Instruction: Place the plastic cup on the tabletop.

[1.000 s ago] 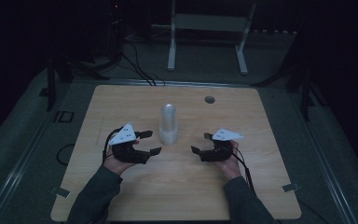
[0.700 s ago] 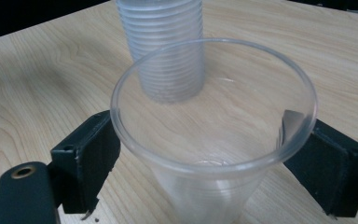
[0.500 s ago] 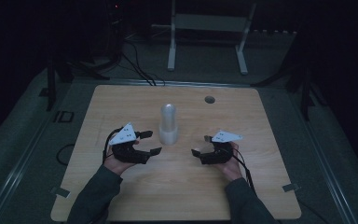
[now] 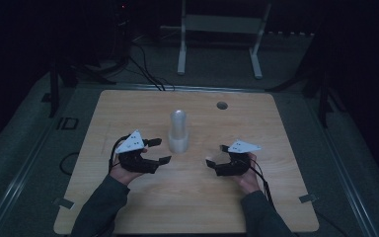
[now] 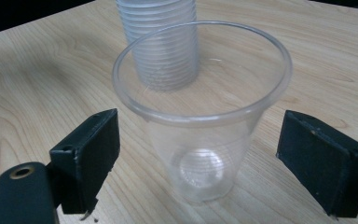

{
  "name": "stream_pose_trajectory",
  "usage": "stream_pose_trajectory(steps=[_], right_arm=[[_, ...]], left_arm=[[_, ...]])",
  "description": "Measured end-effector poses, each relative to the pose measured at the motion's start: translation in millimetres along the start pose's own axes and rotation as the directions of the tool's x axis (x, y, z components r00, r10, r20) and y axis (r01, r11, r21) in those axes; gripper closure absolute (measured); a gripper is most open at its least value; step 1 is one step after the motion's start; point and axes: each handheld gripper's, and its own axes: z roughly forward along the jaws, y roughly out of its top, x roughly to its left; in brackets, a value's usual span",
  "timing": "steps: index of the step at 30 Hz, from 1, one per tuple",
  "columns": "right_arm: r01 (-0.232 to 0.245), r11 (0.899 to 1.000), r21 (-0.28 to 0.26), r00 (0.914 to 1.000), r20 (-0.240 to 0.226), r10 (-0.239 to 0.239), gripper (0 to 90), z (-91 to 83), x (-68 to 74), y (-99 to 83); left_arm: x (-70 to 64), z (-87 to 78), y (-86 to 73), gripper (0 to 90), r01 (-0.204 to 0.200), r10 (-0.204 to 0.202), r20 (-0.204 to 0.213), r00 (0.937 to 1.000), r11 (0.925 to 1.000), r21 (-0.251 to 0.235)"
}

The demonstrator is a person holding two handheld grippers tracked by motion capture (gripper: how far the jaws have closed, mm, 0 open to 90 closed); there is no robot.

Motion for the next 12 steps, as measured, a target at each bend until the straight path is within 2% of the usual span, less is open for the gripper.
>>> stream_pose_trajectory(steps=[12], right_arm=[[-0.008, 1.0, -0.013, 1.0, 0.002, 0.009, 12.8, -4.8, 0.1, -2.8]], left_arm=[[0.0, -0.9, 0.5, 26.5, -0.002, 0.002, -0.004, 1.0, 1.0, -0.003]])
